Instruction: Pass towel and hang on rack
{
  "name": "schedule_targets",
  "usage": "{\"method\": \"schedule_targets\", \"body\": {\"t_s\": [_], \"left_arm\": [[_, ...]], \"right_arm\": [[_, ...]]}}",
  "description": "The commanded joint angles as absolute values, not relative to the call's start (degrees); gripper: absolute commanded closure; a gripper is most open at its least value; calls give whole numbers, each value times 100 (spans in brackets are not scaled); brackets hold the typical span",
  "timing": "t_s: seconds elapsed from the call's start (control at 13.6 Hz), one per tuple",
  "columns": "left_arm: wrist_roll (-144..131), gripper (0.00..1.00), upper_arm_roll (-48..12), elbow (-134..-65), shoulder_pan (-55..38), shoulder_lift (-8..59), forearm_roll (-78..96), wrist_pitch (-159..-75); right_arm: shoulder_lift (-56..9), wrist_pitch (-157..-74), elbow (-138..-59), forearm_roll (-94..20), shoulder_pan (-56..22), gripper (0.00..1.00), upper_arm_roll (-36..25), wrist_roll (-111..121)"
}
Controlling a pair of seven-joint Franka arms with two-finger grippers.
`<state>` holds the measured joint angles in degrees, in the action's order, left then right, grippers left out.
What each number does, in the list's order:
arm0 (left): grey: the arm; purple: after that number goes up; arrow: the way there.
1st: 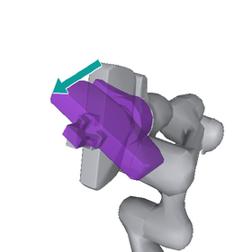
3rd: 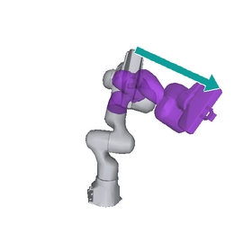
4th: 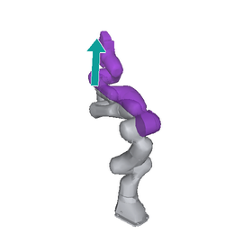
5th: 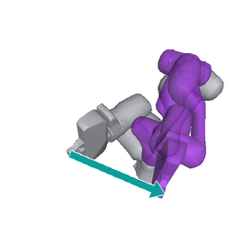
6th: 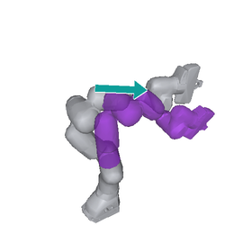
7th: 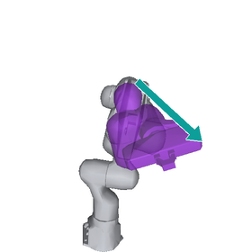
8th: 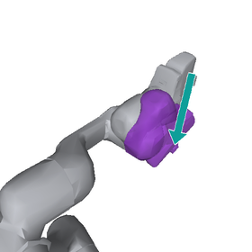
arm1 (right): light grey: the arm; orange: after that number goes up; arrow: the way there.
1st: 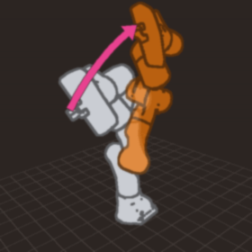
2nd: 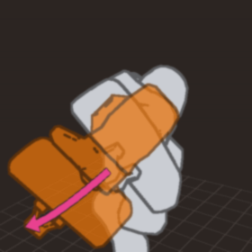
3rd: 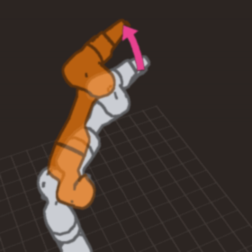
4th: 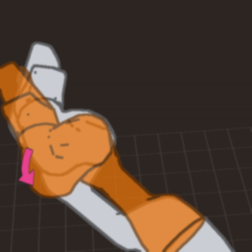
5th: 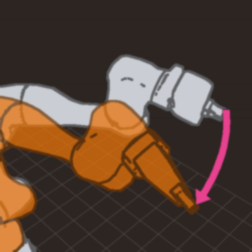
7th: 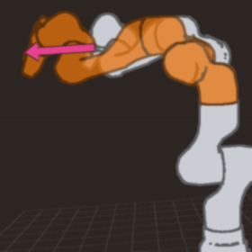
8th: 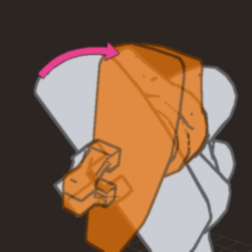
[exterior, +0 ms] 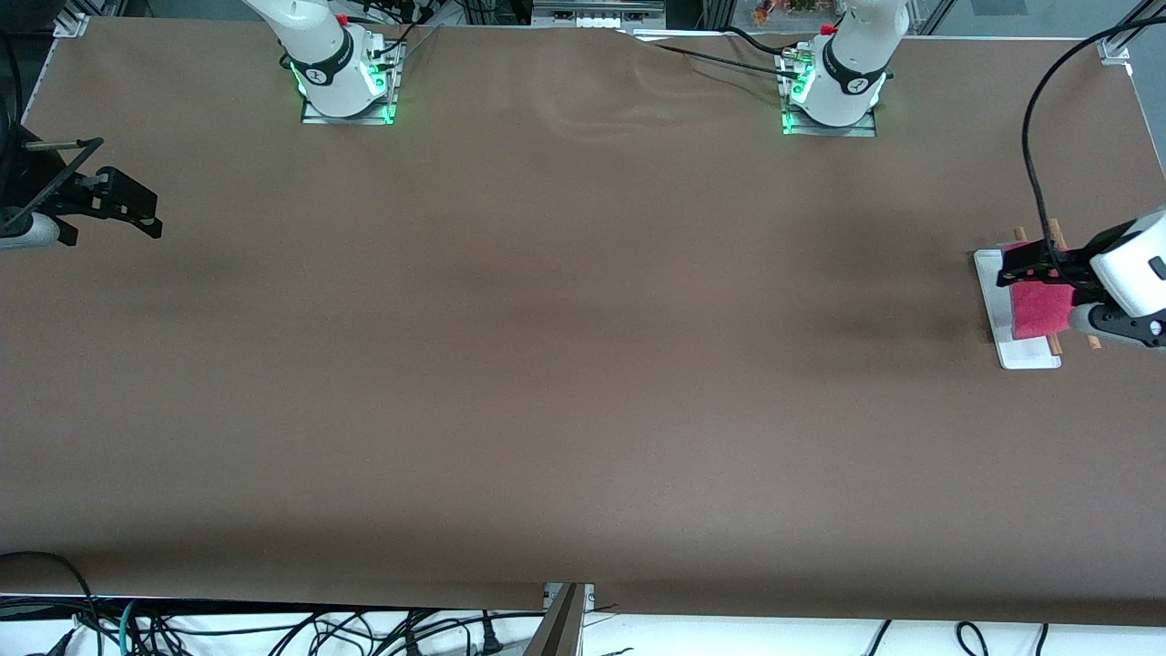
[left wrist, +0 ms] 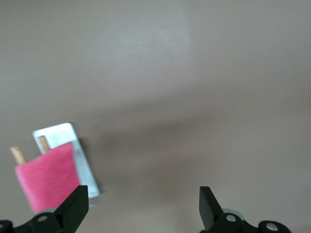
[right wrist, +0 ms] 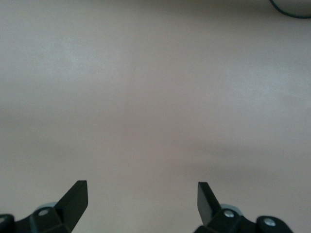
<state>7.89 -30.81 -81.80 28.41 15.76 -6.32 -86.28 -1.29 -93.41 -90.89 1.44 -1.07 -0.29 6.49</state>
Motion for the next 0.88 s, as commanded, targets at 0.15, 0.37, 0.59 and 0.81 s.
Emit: {"method": "schedule_targets", "body": {"t_s": [0.15,0.37,0.59,0.81], "left_arm": [[369,0,-1563,-8314,1316,1178,-369,-9120],[343,0,-714,-8585,565,950,-238,-9412],[343,0,226,-9699,-122,231,-124,-10061],[360,0,422,-10055,-325,18,-62,-10318]], "right_arm": [[-202,-9290,-8982,193,-26,0,35,712],[-228,-9290,-8886,211,-44,0,44,712],[-237,-9290,-8877,211,-35,0,35,721],[-237,-9290,-8877,211,-35,0,35,721]]}}
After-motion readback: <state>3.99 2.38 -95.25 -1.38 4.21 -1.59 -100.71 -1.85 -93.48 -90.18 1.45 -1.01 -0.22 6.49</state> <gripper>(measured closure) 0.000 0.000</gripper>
